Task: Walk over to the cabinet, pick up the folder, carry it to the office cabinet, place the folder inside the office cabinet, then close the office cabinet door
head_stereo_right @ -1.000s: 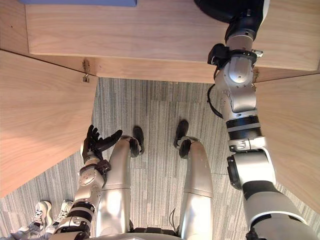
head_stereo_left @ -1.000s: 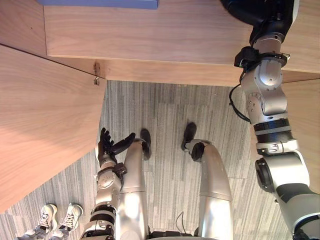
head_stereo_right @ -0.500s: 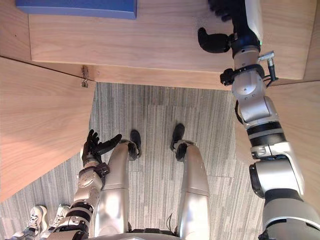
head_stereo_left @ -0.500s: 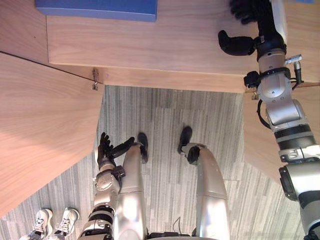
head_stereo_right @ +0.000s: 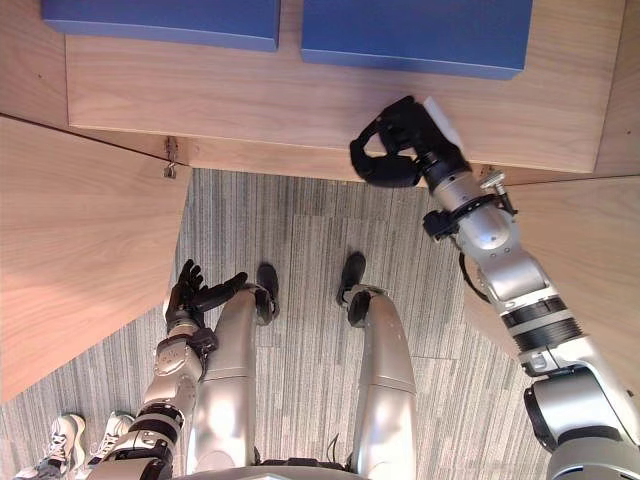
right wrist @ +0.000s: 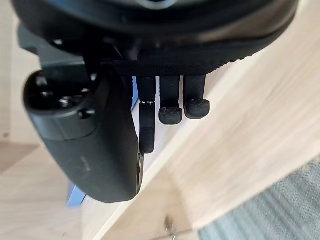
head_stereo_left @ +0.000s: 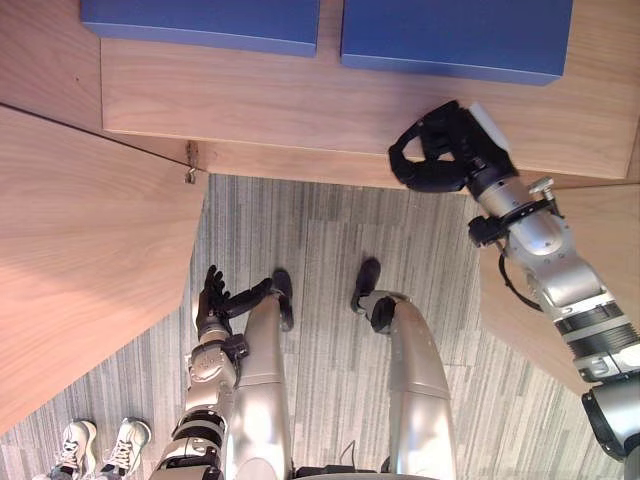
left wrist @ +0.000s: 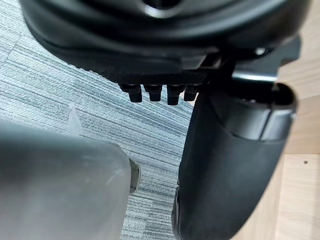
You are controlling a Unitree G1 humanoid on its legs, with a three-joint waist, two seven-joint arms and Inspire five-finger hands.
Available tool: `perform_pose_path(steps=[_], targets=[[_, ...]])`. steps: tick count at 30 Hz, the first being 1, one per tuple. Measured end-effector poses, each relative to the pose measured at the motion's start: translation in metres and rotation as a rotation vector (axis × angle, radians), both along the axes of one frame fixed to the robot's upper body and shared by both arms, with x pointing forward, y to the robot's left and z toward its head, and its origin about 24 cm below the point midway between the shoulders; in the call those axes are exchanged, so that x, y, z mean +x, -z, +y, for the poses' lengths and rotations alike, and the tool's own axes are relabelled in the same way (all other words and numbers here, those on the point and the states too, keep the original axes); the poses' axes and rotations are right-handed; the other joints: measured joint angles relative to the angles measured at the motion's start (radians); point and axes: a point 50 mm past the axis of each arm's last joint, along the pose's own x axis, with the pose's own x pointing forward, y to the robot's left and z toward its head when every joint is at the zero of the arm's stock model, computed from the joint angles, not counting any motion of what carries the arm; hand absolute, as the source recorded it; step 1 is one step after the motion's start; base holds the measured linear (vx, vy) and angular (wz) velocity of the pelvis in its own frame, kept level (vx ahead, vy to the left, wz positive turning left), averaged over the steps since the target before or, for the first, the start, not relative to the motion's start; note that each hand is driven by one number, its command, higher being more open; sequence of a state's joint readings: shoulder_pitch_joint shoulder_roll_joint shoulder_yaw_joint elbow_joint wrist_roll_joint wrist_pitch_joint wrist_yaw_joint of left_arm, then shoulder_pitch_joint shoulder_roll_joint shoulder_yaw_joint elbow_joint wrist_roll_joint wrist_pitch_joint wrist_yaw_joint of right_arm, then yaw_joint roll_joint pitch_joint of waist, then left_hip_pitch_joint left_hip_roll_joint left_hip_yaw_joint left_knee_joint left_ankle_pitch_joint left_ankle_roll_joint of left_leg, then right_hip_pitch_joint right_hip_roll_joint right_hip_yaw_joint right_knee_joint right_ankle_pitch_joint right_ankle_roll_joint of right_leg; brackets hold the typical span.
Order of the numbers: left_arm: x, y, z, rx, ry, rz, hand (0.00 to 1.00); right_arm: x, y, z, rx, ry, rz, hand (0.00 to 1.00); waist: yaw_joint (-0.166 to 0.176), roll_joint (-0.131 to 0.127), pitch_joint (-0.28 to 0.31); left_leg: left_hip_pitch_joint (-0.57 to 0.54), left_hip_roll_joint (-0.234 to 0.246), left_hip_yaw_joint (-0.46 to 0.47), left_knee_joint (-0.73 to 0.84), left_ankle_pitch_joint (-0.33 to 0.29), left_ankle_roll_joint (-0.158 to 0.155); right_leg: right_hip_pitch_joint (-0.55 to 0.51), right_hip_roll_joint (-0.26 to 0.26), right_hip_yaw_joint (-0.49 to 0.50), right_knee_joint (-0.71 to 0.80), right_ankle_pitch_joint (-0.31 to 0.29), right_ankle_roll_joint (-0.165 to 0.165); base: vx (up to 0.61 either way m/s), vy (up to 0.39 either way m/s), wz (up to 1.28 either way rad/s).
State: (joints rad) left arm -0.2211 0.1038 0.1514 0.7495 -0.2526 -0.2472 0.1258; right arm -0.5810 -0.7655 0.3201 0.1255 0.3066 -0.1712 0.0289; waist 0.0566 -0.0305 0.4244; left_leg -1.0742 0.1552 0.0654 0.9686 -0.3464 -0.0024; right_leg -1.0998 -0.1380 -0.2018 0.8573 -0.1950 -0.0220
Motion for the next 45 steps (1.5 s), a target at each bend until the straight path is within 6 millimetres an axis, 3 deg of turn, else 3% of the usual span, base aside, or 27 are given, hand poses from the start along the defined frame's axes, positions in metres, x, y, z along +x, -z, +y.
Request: perform_pose_path(steps=[12,21,26,36,38,41,45], targets=[[-0.001,0.001,0.001,0.011,-0.045,0.016,1.0,0.007,-0.022,0.035,-0.048,0.178,-0.3,0.0,-0.007,0.0,0.0,0.005,-0.004,0.001,-0.022,0.011,-0.003,0.0,-0.001,-0.001,-0.007,0.0,0.0,-0.06,-0.016,0.01],[0.002,-0.001,0.0,-0.006,-0.091,0.006,1.0,0.041,-0.036,0.045,-0.023,0.334,-0.283,0.0,-0.004,0.0,0.0,-0.011,-0.011,-0.021,-0.029,0.019,-0.006,0.0,-0.007,-0.022,-0.014,0.0,0.0,-0.05,-0.007,0.05],[0.003,-0.002,-0.001,-0.011,-0.104,-0.002,1.0,0.049,-0.041,0.06,0.03,0.329,-0.275,0.0,-0.004,0.001,0.001,-0.017,-0.023,-0.025,-0.03,0.029,-0.009,-0.004,-0.02,-0.026,-0.011,0.0,0.0,-0.06,-0.001,0.07],[0.006,-0.009,-0.003,-0.026,-0.121,-0.04,1.0,0.053,-0.051,0.063,0.1,0.34,-0.267,0.0,0.004,0.003,0.003,-0.043,-0.028,-0.031,-0.028,0.054,-0.008,-0.023,-0.03,-0.036,-0.012,0.015,-0.001,-0.09,-0.013,0.03],[0.006,-0.009,-0.004,-0.024,-0.114,-0.039,1.0,0.048,-0.047,0.06,0.149,0.33,-0.253,0.0,0.006,0.003,0.007,-0.029,-0.026,-0.029,-0.039,0.057,-0.008,-0.004,-0.027,-0.042,-0.029,0.029,-0.014,-0.05,-0.001,0.0],[-0.005,0.001,-0.006,-0.017,-0.091,0.011,1.0,0.024,-0.015,0.048,0.214,0.329,-0.225,0.0,0.01,0.003,0.012,0.067,-0.027,-0.028,-0.087,0.058,-0.007,0.098,-0.025,-0.053,-0.082,0.032,-0.01,0.02,0.015,0.07],[-0.033,0.025,-0.011,-0.003,-0.052,0.117,1.0,-0.024,0.052,0.043,0.291,0.274,-0.077,0.0,0.003,0.003,0.011,0.302,-0.029,0.006,-0.212,0.058,-0.007,0.323,-0.012,-0.047,-0.208,0.046,0.012,0.1,0.029,-0.03]])
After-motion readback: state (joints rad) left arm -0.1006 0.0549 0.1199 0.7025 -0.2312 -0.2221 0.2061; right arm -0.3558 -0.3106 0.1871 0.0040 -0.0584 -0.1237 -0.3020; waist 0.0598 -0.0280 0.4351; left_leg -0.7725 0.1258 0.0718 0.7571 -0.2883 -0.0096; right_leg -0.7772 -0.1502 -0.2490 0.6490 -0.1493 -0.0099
